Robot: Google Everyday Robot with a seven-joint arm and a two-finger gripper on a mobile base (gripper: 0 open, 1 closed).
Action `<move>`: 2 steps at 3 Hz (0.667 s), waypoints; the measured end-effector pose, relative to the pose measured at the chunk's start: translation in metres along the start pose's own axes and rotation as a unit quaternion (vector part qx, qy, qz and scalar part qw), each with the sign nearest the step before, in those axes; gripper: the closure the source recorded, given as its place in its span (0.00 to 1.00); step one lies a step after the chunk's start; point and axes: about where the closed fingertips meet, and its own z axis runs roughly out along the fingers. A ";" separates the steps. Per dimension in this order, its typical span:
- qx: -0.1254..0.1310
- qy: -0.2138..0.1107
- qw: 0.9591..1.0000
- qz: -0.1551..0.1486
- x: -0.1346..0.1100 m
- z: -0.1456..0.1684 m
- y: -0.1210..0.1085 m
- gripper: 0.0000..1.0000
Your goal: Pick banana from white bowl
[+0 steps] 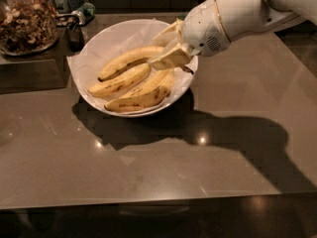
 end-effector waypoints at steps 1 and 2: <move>-0.006 -0.028 1.000 -0.008 -0.023 -0.040 0.022 1.00; -0.012 -0.052 0.999 0.005 -0.035 -0.075 0.054 1.00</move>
Offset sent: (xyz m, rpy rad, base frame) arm -0.1160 -0.0747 0.0816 0.1651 0.0605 0.0249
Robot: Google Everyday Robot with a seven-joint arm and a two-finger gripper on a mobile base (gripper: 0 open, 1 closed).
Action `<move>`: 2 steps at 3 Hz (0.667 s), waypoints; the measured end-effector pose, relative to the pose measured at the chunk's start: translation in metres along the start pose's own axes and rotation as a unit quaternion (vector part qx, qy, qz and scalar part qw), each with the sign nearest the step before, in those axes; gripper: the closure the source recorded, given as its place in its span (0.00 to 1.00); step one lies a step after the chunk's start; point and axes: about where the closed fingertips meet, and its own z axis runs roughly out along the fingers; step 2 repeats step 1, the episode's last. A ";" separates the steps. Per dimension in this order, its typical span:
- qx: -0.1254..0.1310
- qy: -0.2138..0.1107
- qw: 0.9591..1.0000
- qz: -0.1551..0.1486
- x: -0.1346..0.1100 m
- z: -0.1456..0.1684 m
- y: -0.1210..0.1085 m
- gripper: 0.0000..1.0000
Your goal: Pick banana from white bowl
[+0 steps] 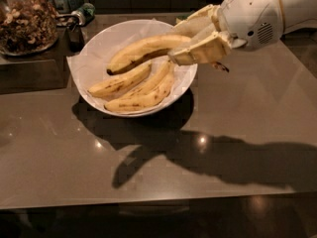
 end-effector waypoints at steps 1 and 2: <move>0.002 -0.004 1.000 0.003 -0.001 -0.005 0.002 1.00; 0.002 -0.004 1.000 0.003 -0.001 -0.005 0.002 1.00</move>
Offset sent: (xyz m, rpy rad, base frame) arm 0.0000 0.0000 0.0000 0.0000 0.0000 0.0000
